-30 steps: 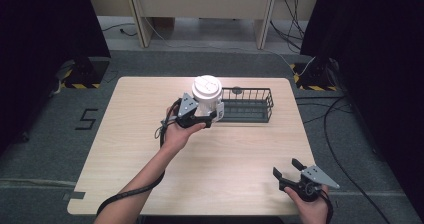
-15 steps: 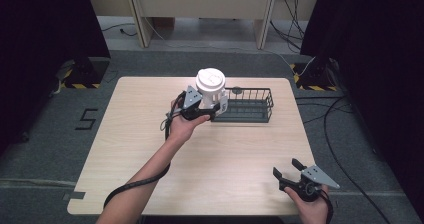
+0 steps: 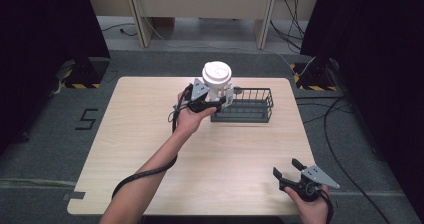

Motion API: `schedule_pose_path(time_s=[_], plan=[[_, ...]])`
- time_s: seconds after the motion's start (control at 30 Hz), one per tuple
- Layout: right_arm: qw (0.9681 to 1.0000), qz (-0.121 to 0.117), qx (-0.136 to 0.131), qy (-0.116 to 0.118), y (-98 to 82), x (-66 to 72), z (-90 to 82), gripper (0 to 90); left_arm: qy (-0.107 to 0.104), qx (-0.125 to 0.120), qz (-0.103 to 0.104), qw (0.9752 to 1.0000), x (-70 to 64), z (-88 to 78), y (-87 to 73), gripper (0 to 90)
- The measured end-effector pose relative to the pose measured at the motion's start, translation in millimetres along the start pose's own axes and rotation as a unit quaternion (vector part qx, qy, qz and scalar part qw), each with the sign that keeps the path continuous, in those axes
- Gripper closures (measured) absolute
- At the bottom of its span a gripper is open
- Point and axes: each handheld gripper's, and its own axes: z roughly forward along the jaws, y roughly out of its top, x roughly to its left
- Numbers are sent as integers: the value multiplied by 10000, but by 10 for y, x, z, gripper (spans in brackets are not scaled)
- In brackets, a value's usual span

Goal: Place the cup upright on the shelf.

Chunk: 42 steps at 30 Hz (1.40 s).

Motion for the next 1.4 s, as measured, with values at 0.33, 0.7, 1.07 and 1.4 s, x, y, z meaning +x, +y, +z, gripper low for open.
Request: schedule_pose_path(time_s=[0.33, 0.7, 1.07, 1.4], plan=[[10000, 6, -1, 10, 0, 0, -1, 180, 35, 36, -38, 10000, 10, 162, 66, 179], [10000, 1, -11, 9, 0, -6, 0, 180, 32, 49, -61, 10000, 2, 286, 140, 179], [10000, 1, 0, 28, 0, -4, 3, 180, 59, 153, -78, 9998, -2, 429, 159, 178], [10000, -2, -16, 43, -1, -4, 3, 179, 113, 339, -234, 9991, -18, 573, 42, 178]])
